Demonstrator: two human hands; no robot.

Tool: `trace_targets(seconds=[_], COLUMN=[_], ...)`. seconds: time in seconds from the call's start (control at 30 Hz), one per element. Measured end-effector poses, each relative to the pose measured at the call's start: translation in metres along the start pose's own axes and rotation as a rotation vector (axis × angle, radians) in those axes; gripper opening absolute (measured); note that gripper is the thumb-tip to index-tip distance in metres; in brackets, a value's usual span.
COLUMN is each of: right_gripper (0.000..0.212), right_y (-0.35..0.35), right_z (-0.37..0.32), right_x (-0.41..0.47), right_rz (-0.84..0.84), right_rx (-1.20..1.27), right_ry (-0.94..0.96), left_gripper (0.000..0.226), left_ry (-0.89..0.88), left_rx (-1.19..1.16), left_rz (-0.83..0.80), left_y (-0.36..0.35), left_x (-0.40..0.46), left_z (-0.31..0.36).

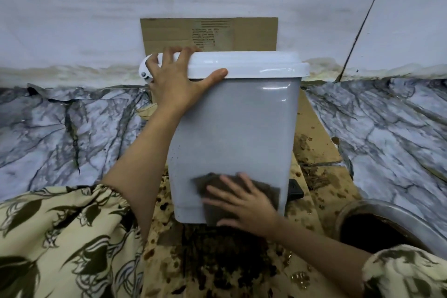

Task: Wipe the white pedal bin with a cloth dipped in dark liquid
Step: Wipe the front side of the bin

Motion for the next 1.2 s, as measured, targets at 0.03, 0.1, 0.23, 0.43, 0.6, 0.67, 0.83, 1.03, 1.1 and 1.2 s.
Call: trace_targets(seconds=[0.03, 0.1, 0.23, 0.43, 0.6, 0.67, 0.83, 1.03, 1.1, 1.2], right_gripper=[0.065, 0.063, 0.066, 0.064, 0.063, 0.062, 0.064, 0.062, 0.06, 0.059], right_y=[0.01, 0.033, 0.056, 0.0, 0.007, 0.029, 0.061, 0.012, 0.011, 0.034], right_z=[0.02, 0.066, 0.106, -0.002, 0.049, 0.094, 0.159, 0.055, 0.06, 0.099], right_x=[-0.002, 0.007, 0.062, 0.005, -0.059, -0.041, 0.023, -0.051, -0.055, -0.005], right_rz=[0.052, 0.155, 0.251, 0.071, 0.093, 0.172, 0.311, 0.095, 0.107, 0.189], right_rx=[0.015, 0.034, 0.08, 0.043, 0.025, 0.078, 0.087, 0.019, 0.03, -0.014], right_ry=[-0.095, -0.377, -0.831, -0.268, -0.39, -0.565, -0.919, -0.356, -0.361, -0.557], left_gripper=[0.074, 0.075, 0.075, 0.074, 0.076, 0.077, 0.081, 0.079, 0.068, 0.052], left_ry=[-0.002, -0.006, -0.021, -0.012, -0.015, -0.009, -0.014, -0.035, -0.065, -0.144], left_rx=[0.0, -0.001, 0.011, -0.007, 0.006, 0.026, 0.052, 0.074, 0.059, 0.0], left_rz=[0.005, 0.02, 0.033, 0.03, 0.049, 0.047, 0.019, -0.031, -0.037, -0.046], left_y=[0.0, 0.002, 0.005, 0.001, -0.001, -0.001, -0.001, -0.002, 0.001, 0.007], left_x=[0.0, -0.002, -0.004, 0.001, 0.004, 0.004, 0.008, 0.015, 0.018, 0.023], left_z=[0.001, 0.003, 0.003, 0.001, 0.001, 0.001, 0.001, -0.002, -0.006, -0.013])
Point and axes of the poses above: each hand's wrist, its own x-axis towards the middle knuckle, its own y-axis out of the back of the hand, z = x × y, the point moved 9 cm from there along x, towards the middle knuckle, and after that the axes turned 3 degrees about -z, right-handed, at the moved point
